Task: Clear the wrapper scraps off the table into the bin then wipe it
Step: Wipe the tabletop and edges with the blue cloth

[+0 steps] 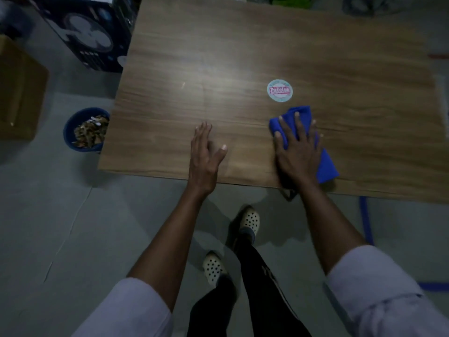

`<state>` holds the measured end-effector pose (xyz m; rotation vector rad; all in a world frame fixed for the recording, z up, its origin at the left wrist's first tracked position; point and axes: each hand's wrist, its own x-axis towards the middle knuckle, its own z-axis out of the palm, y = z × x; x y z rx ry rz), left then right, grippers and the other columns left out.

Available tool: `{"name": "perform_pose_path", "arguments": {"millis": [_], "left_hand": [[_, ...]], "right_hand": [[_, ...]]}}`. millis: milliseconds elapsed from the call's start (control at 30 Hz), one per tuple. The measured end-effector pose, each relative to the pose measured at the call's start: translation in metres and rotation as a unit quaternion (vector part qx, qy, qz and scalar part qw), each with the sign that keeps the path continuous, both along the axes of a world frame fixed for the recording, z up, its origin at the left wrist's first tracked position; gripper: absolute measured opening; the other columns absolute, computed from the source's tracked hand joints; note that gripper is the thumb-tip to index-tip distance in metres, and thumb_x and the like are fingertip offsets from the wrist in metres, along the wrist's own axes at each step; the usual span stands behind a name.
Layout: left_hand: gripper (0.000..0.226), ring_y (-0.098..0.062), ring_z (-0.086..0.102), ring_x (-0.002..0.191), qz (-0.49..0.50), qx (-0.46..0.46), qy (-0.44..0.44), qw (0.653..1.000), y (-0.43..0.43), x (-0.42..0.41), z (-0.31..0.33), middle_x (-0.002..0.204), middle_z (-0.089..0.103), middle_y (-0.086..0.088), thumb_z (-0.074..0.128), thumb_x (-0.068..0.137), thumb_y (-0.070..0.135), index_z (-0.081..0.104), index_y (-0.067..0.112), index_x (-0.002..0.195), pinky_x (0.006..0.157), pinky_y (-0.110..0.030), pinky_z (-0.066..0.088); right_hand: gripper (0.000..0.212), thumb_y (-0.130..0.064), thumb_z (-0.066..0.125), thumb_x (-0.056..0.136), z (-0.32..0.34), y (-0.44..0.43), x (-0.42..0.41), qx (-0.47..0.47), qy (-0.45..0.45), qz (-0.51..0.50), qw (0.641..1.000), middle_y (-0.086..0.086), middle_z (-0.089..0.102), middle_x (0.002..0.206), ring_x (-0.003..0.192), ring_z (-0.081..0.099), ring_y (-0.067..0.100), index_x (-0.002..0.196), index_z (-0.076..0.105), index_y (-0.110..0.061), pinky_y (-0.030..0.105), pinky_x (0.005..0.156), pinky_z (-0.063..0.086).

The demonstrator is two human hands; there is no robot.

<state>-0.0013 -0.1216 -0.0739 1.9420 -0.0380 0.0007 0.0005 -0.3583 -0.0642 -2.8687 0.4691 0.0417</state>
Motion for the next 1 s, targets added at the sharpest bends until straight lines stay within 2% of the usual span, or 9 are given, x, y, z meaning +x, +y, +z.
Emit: {"name": "perform_pose_path", "arguments": {"millis": [67, 233, 400, 533, 633, 667, 733, 833, 1000], "left_hand": [[0.075, -0.018, 0.016, 0.156, 0.0, -0.004, -0.015, 1.0, 0.001, 0.0, -0.003, 0.165, 0.029, -0.005, 0.053, 0.093, 0.046, 0.037, 0.008, 0.156, 0.128, -0.044, 0.014], [0.078, -0.025, 0.011, 0.158, -0.027, 0.057, -0.034, 0.997, 0.006, 0.001, -0.002, 0.167, 0.025, -0.012, 0.047, 0.093, 0.05, 0.036, 0.006, 0.156, 0.128, -0.048, 0.003], [0.069, -0.024, 0.008, 0.158, -0.058, 0.111, -0.056, 0.991, 0.029, -0.008, -0.005, 0.168, 0.023, -0.012, 0.042, 0.1, 0.047, 0.036, 0.006, 0.156, 0.126, -0.028, -0.003], [0.061, -0.025, 0.014, 0.157, 0.012, 0.191, -0.086, 0.978, 0.066, -0.012, -0.008, 0.166, 0.03, -0.009, 0.045, 0.101, 0.041, 0.043, 0.01, 0.153, 0.127, -0.035, -0.002], [0.06, -0.025, 0.015, 0.157, 0.018, 0.212, -0.107, 0.971, 0.083, -0.009, -0.012, 0.166, 0.031, -0.007, 0.047, 0.099, 0.038, 0.043, 0.012, 0.154, 0.127, -0.039, -0.003], [0.061, -0.024, 0.016, 0.157, 0.025, 0.203, -0.104, 0.973, 0.084, -0.007, -0.013, 0.166, 0.031, -0.006, 0.048, 0.098, 0.038, 0.043, 0.013, 0.153, 0.127, -0.038, -0.003], [0.061, -0.023, 0.017, 0.157, 0.056, 0.179, -0.092, 0.978, 0.081, -0.001, -0.012, 0.165, 0.034, -0.005, 0.047, 0.097, 0.039, 0.045, 0.014, 0.152, 0.126, -0.032, -0.004], [0.059, -0.024, 0.021, 0.156, 0.095, 0.169, -0.09, 0.977, 0.079, 0.011, -0.009, 0.162, 0.038, -0.005, 0.043, 0.098, 0.04, 0.048, 0.013, 0.151, 0.126, -0.029, -0.003], [0.061, -0.026, 0.023, 0.155, 0.071, 0.216, -0.111, 0.967, 0.08, 0.052, -0.01, 0.161, 0.04, -0.008, 0.039, 0.099, 0.041, 0.047, 0.011, 0.151, 0.126, -0.034, -0.002]], "right_hand": [[0.057, -0.06, 0.022, 0.104, -0.003, 0.042, 0.009, -0.006, -0.014, -0.021, 1.0, -0.012, 0.006, 0.171, 0.157, 0.0, 0.032, 0.159, 0.019, -0.046, 0.058, 0.124, 0.009], [0.059, -0.045, 0.022, 0.105, -0.008, 0.158, -0.019, -0.031, -0.025, 0.201, 0.979, -0.004, 0.005, 0.172, 0.157, -0.002, 0.034, 0.163, 0.016, -0.033, 0.055, 0.125, 0.004], [0.057, -0.048, 0.037, 0.102, -0.01, 0.117, -0.039, -0.024, -0.028, 0.259, 0.965, -0.014, 0.009, 0.17, 0.158, -0.001, 0.023, 0.158, 0.027, -0.044, 0.051, 0.126, 0.007], [0.054, -0.058, 0.03, 0.105, -0.01, 0.047, -0.063, -0.021, -0.022, 0.022, 0.999, -0.015, 0.009, 0.17, 0.158, 0.004, 0.026, 0.157, 0.024, -0.049, 0.055, 0.124, 0.015], [0.054, -0.052, 0.034, 0.105, -0.012, 0.087, -0.057, -0.001, -0.031, -0.135, 0.99, -0.012, 0.01, 0.171, 0.158, 0.005, 0.031, 0.158, 0.024, -0.048, 0.058, 0.123, 0.012], [0.055, -0.05, 0.035, 0.105, -0.012, 0.113, -0.054, 0.002, -0.034, -0.1, 0.994, -0.011, 0.01, 0.171, 0.158, 0.004, 0.032, 0.158, 0.024, -0.046, 0.058, 0.123, 0.01], [0.055, -0.05, 0.034, 0.105, -0.016, 0.164, -0.052, -0.002, -0.033, 0.091, 0.995, -0.01, 0.008, 0.171, 0.158, -0.001, 0.031, 0.159, 0.025, -0.044, 0.056, 0.125, 0.006], [0.053, -0.054, 0.025, 0.104, -0.015, 0.18, -0.03, -0.009, -0.028, 0.306, 0.951, -0.014, 0.011, 0.17, 0.158, -0.003, 0.026, 0.155, 0.035, -0.045, 0.054, 0.125, 0.006], [0.052, -0.061, 0.021, 0.103, -0.011, 0.158, 0.057, -0.009, -0.03, 0.314, 0.949, -0.019, 0.011, 0.169, 0.158, -0.002, 0.022, 0.154, 0.027, -0.053, 0.055, 0.125, 0.003]]}}
